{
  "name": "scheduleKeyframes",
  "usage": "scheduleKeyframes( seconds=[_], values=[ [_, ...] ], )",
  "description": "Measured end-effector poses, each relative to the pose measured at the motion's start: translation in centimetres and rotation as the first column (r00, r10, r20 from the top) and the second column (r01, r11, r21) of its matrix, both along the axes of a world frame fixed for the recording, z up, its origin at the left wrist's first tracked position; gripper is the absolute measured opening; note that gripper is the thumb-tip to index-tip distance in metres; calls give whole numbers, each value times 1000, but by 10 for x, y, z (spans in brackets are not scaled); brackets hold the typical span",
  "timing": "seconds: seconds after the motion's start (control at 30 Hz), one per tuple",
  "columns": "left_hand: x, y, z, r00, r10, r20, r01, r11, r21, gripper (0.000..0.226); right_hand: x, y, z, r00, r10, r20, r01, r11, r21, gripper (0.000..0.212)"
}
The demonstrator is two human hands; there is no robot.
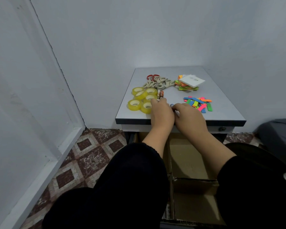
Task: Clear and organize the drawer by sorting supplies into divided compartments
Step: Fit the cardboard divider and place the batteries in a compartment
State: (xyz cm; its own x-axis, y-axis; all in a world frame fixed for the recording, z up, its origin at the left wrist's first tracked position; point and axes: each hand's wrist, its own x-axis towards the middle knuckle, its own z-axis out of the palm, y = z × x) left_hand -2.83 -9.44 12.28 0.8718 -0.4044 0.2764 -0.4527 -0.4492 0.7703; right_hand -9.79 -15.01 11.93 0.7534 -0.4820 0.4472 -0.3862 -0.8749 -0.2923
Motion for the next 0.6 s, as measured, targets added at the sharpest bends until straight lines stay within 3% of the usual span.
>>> scheduleKeyframes(
  seconds=[0.13, 0.27, 0.4, 0.5, 0.6],
  values=[
    [0, -4, 4, 991, 23, 129, -53, 971, 234, 22, 0, -2, 2, 999, -33, 3, 33, 996, 79, 20],
    [-4, -3, 12, 982, -27, 186, -30, 955, 296, 18, -5, -2, 6, 997, -69, -21, 71, 987, 145, 27],
    [-9, 1, 14, 964, -90, 252, -7, 932, 361, 23, -12, -2, 10, 986, -73, -151, 80, 996, 41, 43],
    [-9, 4, 20, 939, -150, 310, -32, 859, 512, 26, -14, -4, 10, 973, -27, -229, 30, 999, 11, 37],
    [-6, 9, 28, 911, -247, 331, -23, 770, 637, 26, -14, -7, 10, 982, -3, -188, 10, 999, 36, 30]
  ],
)
